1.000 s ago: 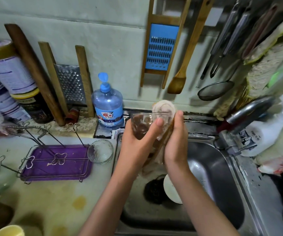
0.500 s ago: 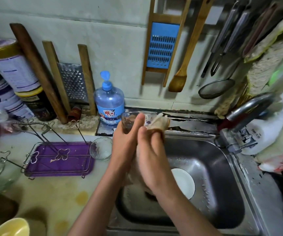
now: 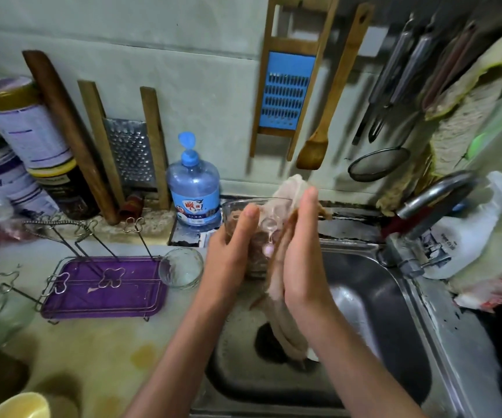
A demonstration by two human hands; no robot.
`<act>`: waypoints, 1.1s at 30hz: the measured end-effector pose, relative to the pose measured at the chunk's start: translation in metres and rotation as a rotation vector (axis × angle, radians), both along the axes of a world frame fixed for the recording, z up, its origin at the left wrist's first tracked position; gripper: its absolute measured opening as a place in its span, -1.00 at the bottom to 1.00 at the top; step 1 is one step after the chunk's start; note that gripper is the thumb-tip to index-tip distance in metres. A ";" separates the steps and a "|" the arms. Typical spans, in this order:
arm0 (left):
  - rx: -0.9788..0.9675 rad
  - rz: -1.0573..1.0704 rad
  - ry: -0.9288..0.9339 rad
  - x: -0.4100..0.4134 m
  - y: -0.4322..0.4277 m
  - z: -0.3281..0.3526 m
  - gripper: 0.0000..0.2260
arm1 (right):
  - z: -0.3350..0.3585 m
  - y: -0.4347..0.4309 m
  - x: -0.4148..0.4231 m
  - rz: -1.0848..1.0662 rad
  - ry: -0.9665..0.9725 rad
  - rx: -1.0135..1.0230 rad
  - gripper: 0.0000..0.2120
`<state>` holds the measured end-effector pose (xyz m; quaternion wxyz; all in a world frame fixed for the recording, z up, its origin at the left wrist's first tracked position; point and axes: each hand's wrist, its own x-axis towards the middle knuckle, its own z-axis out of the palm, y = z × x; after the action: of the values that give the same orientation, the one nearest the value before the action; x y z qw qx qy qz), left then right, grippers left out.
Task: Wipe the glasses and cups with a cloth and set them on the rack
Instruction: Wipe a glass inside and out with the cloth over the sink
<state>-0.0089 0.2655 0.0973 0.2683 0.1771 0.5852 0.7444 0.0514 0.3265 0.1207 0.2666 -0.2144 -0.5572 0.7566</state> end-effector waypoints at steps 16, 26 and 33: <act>0.001 -0.083 0.037 0.019 -0.002 0.008 -0.38 | 0.009 0.025 0.012 -0.022 -0.031 -0.390 -0.39; -0.185 0.083 0.350 0.029 -0.001 0.009 -0.32 | 0.002 0.016 0.024 -0.187 -0.064 -0.007 -0.33; -0.004 -0.050 0.067 0.034 0.010 0.026 -0.49 | -0.004 0.017 0.019 -0.330 -0.030 0.163 -0.48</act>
<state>0.0253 0.2756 0.1234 0.2674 0.2161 0.5908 0.7299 0.0702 0.3440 0.1167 0.3952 -0.2919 -0.5778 0.6517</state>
